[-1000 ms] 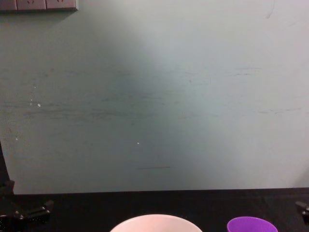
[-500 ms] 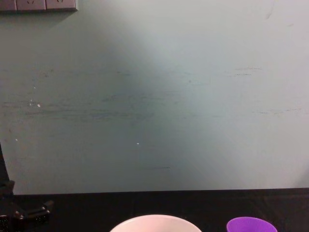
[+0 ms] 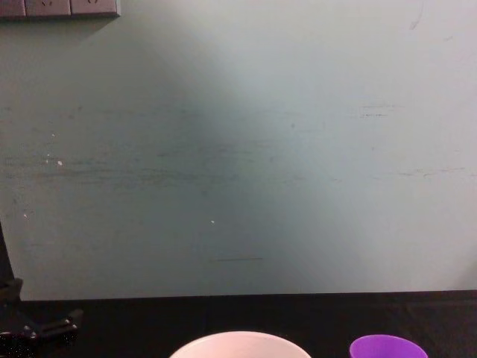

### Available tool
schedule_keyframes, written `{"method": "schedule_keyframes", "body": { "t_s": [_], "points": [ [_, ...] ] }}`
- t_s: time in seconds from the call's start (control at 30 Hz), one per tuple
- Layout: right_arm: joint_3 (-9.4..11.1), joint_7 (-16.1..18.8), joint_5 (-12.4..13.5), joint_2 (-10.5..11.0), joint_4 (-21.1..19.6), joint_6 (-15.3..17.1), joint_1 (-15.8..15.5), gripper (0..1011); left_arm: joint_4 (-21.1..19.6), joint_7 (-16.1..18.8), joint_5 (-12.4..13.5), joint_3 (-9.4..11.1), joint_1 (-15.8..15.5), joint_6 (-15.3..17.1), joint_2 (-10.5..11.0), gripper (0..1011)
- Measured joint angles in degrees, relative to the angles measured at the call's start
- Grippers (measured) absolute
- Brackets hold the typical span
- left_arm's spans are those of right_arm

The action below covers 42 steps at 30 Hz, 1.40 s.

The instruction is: Pick up the cup and pour the mung beans from the cup into the bowl.

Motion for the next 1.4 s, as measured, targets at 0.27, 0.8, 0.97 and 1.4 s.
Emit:
{"method": "schedule_keyframes", "body": {
  "t_s": [0.27, 0.8, 0.97, 1.4],
  "points": [
    [-1.29, 2.51, 0.16, -4.62, 4.39, -0.42, 3.27, 1000, 0.0, 0.0, 0.0, 0.0, 0.0, 0.0, 0.0, 1000],
    [-1.19, 4.56, 0.15, -12.12, 11.74, -1.11, 7.67, 1000, 0.0, 0.0, 0.0, 0.0, 0.0, 0.0, 0.0, 1000],
    [-0.68, 4.87, -0.07, -13.53, 13.07, -1.39, 8.25, 1000, 0.0, 0.0, 0.0, 0.0, 0.0, 0.0, 0.0, 1000],
    [0.64, 6.53, -0.68, -15.44, 14.48, -2.31, 8.27, 916, 0.0, 0.0, 0.0, 0.0, 0.0, 0.0, 0.0, 1000]
  ]
}}
